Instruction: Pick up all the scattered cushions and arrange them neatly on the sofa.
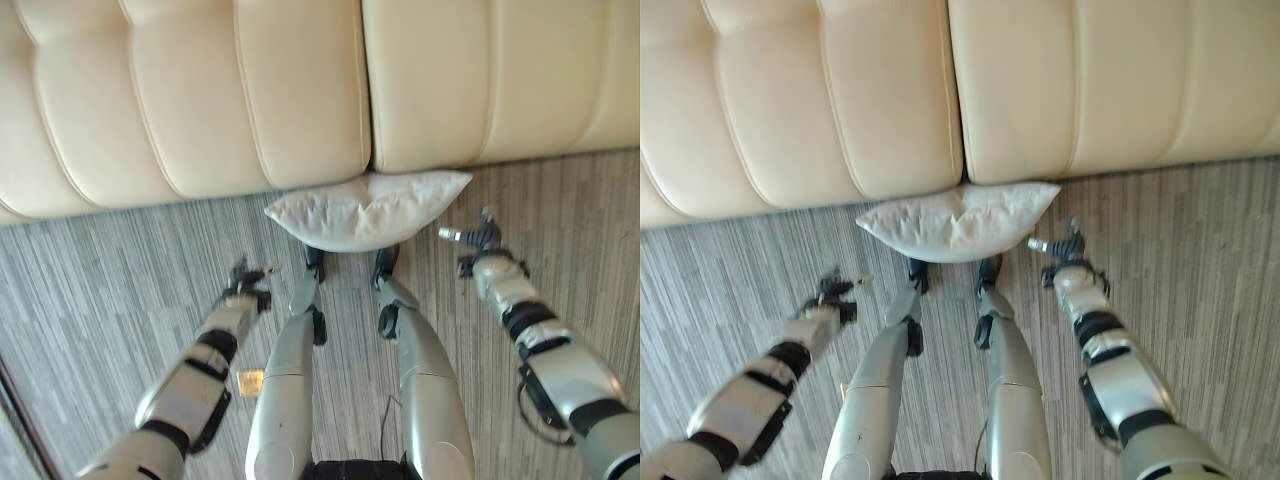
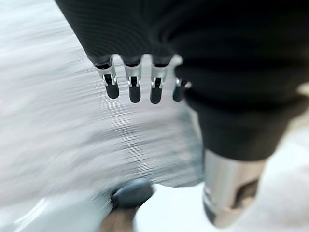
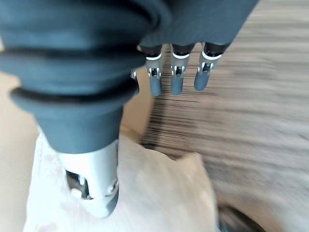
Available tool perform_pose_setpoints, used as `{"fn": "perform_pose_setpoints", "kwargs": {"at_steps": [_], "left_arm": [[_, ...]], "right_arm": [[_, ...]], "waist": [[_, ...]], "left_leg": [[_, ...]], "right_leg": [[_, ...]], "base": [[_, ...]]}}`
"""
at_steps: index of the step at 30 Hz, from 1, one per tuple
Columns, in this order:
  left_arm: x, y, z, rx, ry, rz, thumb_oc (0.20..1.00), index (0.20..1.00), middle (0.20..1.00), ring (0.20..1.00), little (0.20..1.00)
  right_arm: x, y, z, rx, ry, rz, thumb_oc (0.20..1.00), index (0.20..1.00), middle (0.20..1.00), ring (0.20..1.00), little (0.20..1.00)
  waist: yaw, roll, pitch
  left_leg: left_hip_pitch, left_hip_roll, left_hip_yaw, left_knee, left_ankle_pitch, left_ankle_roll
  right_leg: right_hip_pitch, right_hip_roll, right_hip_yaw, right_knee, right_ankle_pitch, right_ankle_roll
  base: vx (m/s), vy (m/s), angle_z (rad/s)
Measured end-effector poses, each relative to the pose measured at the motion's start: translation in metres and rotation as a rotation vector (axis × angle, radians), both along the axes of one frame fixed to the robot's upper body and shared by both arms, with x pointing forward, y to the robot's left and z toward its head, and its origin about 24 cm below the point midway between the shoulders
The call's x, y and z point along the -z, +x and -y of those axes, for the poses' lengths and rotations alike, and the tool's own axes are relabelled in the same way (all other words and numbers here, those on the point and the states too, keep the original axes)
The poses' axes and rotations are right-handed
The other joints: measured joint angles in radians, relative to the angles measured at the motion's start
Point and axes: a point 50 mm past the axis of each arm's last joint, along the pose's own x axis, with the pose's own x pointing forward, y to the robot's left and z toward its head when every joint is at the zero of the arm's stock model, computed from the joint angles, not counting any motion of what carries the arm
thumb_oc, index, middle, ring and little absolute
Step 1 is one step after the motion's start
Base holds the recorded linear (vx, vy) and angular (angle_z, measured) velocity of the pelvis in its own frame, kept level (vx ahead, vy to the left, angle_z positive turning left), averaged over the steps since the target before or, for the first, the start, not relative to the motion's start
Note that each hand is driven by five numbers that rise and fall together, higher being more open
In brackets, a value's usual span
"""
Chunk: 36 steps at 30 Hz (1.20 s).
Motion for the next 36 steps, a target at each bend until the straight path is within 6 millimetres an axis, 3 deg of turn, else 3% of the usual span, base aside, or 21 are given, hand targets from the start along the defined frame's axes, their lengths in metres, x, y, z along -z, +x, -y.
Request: {"fn": "perform_pose_setpoints", "kwargs": {"at_steps": [2,3,5,7,9,10,11,12,15,20,22,24,25,26,27,29,30,31,32,34,36], "left_arm": [[-0.041,0.016,-0.001,0.0,0.054,0.113,1.0,1.0,1.0,1.0,1.0],[-0.09,0.028,0.011,0.033,0.066,0.281,1.0,1.0,1.0,1.0,1.0],[-0.106,0.03,0.021,0.022,0.032,0.358,1.0,1.0,1.0,1.0,1.0],[-0.102,0.027,0.032,0.058,0.0,0.387,1.0,1.0,1.0,1.0,1.0],[-0.102,0.022,0.068,0.162,-0.039,0.444,1.0,1.0,1.0,1.0,1.0],[-0.111,0.021,0.088,0.194,-0.084,0.496,0.671,0.671,0.671,0.671,0.671],[-0.117,0.021,0.091,0.185,-0.1,0.52,0.263,0.263,0.263,0.263,0.263],[-0.124,0.021,0.095,0.186,-0.118,0.544,0.2,0.2,0.2,0.2,0.2],[-0.154,0.021,0.099,0.168,-0.165,0.658,0.2,0.2,0.2,0.2,0.2],[-0.158,0.015,0.096,0.177,-0.206,0.706,0.2,0.2,0.2,0.2,0.2],[-0.14,0.012,0.091,0.161,-0.239,0.665,0.2,0.2,0.2,0.2,0.2],[-0.102,0.003,0.079,0.089,-0.29,0.574,0.2,0.2,0.2,0.2,0.2],[0.045,-0.071,0.055,-0.048,-0.374,0.15,0.2,0.2,0.2,0.2,0.2],[0.062,-0.1,0.074,0.003,-0.435,0.161,0.2,0.2,0.2,0.2,0.2],[0.062,-0.113,0.061,0.031,-0.426,0.177,0.2,0.2,0.2,0.2,0.2],[0.096,-0.188,0.054,0.034,-0.47,0.03,0.2,0.2,0.2,0.2,0.2],[0.106,-0.21,0.055,0.026,-0.49,-0.019,0.2,0.2,0.2,0.2,0.2],[0.108,-0.212,0.055,0.026,-0.495,-0.024,0.2,0.2,0.2,0.2,0.2],[0.1,-0.187,0.05,0.046,-0.474,0.031,0.2,0.2,0.2,0.2,0.2],[0.087,-0.167,0.044,0.068,-0.475,0.088,0.2,0.2,0.2,0.2,0.2],[0.091,-0.17,0.046,0.061,-0.497,0.067,0.2,0.2,0.2,0.2,0.2]], "right_arm": [[-0.026,0.009,-0.004,-0.008,-0.032,0.054,1.0,1.0,1.0,1.0,1.0],[-0.054,0.017,-0.019,-0.052,-0.068,0.127,1.0,1.0,1.0,1.0,1.0],[-0.068,0.018,-0.03,-0.092,-0.069,0.191,1.0,1.0,1.0,1.0,1.0],[-0.069,0.019,-0.041,-0.118,-0.043,0.22,1.0,1.0,1.0,1.0,1.0],[-0.074,0.015,-0.051,-0.129,0.13,0.312,1.0,1.0,1.0,1.0,1.0],[-0.079,0.013,-0.057,-0.138,0.308,0.398,1.0,1.0,1.0,1.0,1.0],[-0.084,0.011,-0.06,-0.139,0.416,0.446,0.624,0.624,0.624,0.624,0.624],[-0.089,0.01,-0.062,-0.143,0.494,0.493,0.2,0.2,0.2,0.2,0.2],[-0.108,0.007,-0.074,-0.199,0.73,0.632,0.2,0.2,0.2,0.2,0.2],[-0.109,0.002,-0.073,-0.254,0.859,0.696,0.2,0.2,0.2,0.2,0.2],[-0.092,-0.008,-0.076,-0.301,0.924,0.699,0.2,0.2,0.2,0.2,0.2],[-0.068,-0.017,-0.093,-0.328,0.976,0.648,0.2,0.2,0.2,0.2,0.2],[0.061,-0.077,-0.104,-0.251,0.977,0.294,0.2,0.2,0.2,0.2,0.2],[0.099,-0.11,-0.086,-0.148,0.976,0.261,0.2,0.2,0.2,0.2,0.2],[0.105,-0.115,-0.08,-0.154,0.944,0.221,0.2,0.2,0.2,0.2,0.2],[0.148,-0.183,-0.064,-0.121,0.89,0.033,0.2,0.2,0.2,0.2,0.2],[0.158,-0.209,-0.062,-0.113,0.883,-0.013,0.2,0.2,0.2,0.2,0.2],[0.164,-0.21,-0.065,-0.12,0.874,-0.038,0.2,0.2,0.2,0.2,0.2],[0.157,-0.184,-0.069,-0.144,0.882,-0.005,0.2,0.2,0.2,0.2,0.2],[0.146,-0.162,-0.065,-0.143,0.89,0.04,0.2,0.2,0.2,0.2,0.2],[0.155,-0.171,-0.065,-0.125,0.902,-0.005,0.2,0.2,0.2,0.2,0.2]], "waist": [[-0.003,0.0,0.001],[0.002,0.001,0.001],[0.004,0.001,0.001],[0.006,0.001,0.001],[-0.002,-0.001,0.0],[-0.007,-0.002,-0.001],[-0.008,-0.002,-0.001],[-0.009,-0.002,-0.001],[-0.021,-0.002,-0.001],[-0.025,-0.002,-0.001],[-0.028,-0.002,-0.001],[-0.057,-0.008,0.004],[-0.049,-0.042,-0.085],[-0.022,-0.055,-0.293],[-0.025,-0.06,-0.323],[0.01,-0.043,-0.326],[0.029,-0.038,-0.409],[0.049,-0.041,-0.491],[0.051,-0.046,-0.498],[0.052,-0.026,-0.462],[0.048,-0.026,-0.442]], "left_leg": [[-0.085,-0.002,-0.004,0.035,0.001,0.002],[-0.179,-0.003,-0.006,0.081,0.004,0.005],[-0.247,-0.006,-0.007,0.116,0.0,0.009],[-0.281,-0.007,-0.012,0.138,-0.001,0.01],[-0.344,-0.022,-0.027,0.196,-0.023,0.021],[-0.393,-0.025,-0.029,0.226,-0.037,0.029],[-0.416,-0.025,-0.028,0.244,-0.04,0.034],[-0.438,-0.026,-0.024,0.256,-0.041,0.034],[-0.512,-0.027,-0.025,0.284,-0.044,0.036],[-0.53,-0.031,-0.028,0.272,-0.044,0.036],[-0.497,-0.033,-0.024,0.254,-0.028,0.031],[-0.396,-0.036,-0.024,0.213,-0.002,0.029],[0.012,-0.027,-0.012,0.012,0.04,-0.004],[0.058,-0.045,-0.04,0.165,-0.085,0.018],[0.179,-0.046,-0.048,0.085,-0.135,0.016],[0.623,-0.04,-0.038,-0.131,-0.082,0.016],[0.684,-0.044,-0.03,-0.171,-0.113,0.01],[0.684,-0.048,-0.028,-0.182,-0.117,0.007],[0.654,-0.053,-0.028,-0.182,-0.09,0.014],[0.636,-0.059,-0.025,-0.214,-0.043,0.024],[0.727,-0.066,-0.022,-0.236,-0.047,0.02]], "right_leg": [[-0.085,-0.007,0.001,0.041,-0.004,-0.006],[-0.177,-0.015,0.004,0.085,-0.009,-0.013],[-0.249,-0.025,0.006,0.131,-0.021,-0.022],[-0.281,-0.03,0.005,0.154,-0.026,-0.027],[-0.341,-0.05,0.009,0.214,-0.06,-0.027],[-0.386,-0.054,0.014,0.238,-0.079,-0.028],[-0.41,-0.054,0.02,0.25,-0.077,-0.028],[-0.434,-0.054,0.028,0.262,-0.075,-0.027],[-0.509,-0.051,0.042,0.283,-0.071,-0.023],[-0.532,-0.045,0.053,0.268,-0.053,-0.021],[-0.499,-0.037,0.065,0.243,-0.02,-0.01],[-0.396,-0.034,0.064,0.207,0.003,-0.021],[-0.007,-0.016,0.042,0.036,-0.008,0.025],[0.092,-0.032,0.041,-0.065,-0.023,0.06],[0.174,-0.02,0.042,-0.055,0.01,0.064],[0.653,0.002,0.002,-0.303,0.055,0.092],[0.708,0.002,0.002,-0.339,0.018,0.117],[0.699,0.0,0.01,-0.336,0.007,0.121],[0.673,-0.003,0.011,-0.337,0.026,0.12],[0.675,0.0,0.009,-0.412,0.104,0.108],[0.786,0.002,0.01,-0.492,0.122,0.113]], "base": [[0.05,0.022,0.09],[0.06,0.02,0.08],[0.06,0.029,0.1],[0.08,0.039,0.14],[0.05,0.046,0.21],[0.04,0.044,0.06],[0.05,0.052,-0.01],[0.02,0.024,-0.05],[0.01,0.006,-0.05],[0.0,0.002,-0.02],[-0.1,0.018,-0.1],[-0.19,0.009,-0.11],[-0.1,0.012,-0.14],[0.01,0.031,-0.28],[0.08,0.053,-0.17],[0.18,0.061,0.13],[0.14,0.058,0.25],[0.13,0.07,0.13],[0.16,0.074,0.01],[0.17,0.055,0.0],[0.13,0.035,-0.09]]}}
